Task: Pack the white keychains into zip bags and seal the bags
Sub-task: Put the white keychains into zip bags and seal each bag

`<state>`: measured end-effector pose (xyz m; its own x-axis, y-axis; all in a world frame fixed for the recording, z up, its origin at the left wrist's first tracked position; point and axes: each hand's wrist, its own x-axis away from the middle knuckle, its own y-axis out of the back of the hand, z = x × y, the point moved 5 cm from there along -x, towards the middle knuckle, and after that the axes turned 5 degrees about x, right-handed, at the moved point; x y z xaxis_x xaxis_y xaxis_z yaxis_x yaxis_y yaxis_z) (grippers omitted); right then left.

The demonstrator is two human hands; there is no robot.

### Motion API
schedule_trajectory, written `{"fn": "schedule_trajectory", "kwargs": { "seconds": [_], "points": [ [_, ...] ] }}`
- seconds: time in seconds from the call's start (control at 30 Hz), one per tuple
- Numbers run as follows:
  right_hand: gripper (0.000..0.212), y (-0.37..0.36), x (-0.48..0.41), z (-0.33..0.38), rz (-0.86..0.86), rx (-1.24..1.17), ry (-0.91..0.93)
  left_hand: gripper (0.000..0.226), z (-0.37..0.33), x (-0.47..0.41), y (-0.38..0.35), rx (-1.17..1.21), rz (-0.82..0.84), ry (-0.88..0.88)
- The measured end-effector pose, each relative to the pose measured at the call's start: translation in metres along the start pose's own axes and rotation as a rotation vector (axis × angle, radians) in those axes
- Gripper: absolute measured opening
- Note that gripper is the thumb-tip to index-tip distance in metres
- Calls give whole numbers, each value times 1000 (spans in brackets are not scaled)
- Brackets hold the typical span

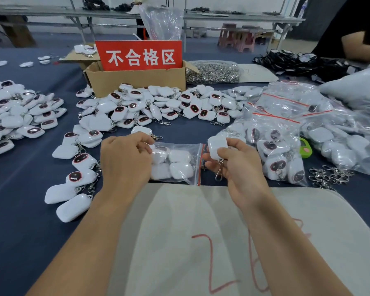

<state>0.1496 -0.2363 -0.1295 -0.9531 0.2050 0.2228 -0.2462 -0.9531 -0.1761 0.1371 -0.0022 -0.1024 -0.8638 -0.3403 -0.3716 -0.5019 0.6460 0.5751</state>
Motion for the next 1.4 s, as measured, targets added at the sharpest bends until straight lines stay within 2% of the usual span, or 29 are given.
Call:
{"fn": "schedule_trajectory", "kwargs": {
  "seconds": [0.07, 0.13, 0.23, 0.37, 0.5, 0.6, 0.7, 0.8, 0.93, 1.2, 1.4],
  "points": [
    [23, -2, 3, 2, 8, 31, 33, 34, -9, 4, 1, 1, -91, -88],
    [15, -3, 6, 6, -11, 133, 152, 26, -24, 12, -2, 78, -127, -182],
    [13, -7, 16, 14, -58, 387, 413, 14, -45, 25, -21, 282, 33, -186],
    [23, -15, 27, 16, 4, 390, 518, 5, -51, 25, -36, 494, 143, -90],
    [11, -21, 28, 17, 82, 367, 454, 18, -45, 17, -38, 720, 209, 11],
    [13, -17, 24, 15, 73, 338, 357, 32, -47, 17, -41, 730, 302, 6],
    [12, -17, 23, 12, 156, 277, 240, 38, -48, 17, -43, 724, 367, 17],
    [8, -17, 22, 12, 222, 237, 168, 38, -48, 18, -43, 752, 406, 45],
    [13, -16, 21, 12, 198, 249, 150, 34, -49, 21, -42, 770, 427, 61],
    [10, -17, 21, 11, 215, 176, 121, 48, -48, 24, -44, 879, 494, 97],
    [18, -18, 21, 10, 253, 128, 112, 39, -47, 22, -43, 896, 431, 142]
  ]
}}
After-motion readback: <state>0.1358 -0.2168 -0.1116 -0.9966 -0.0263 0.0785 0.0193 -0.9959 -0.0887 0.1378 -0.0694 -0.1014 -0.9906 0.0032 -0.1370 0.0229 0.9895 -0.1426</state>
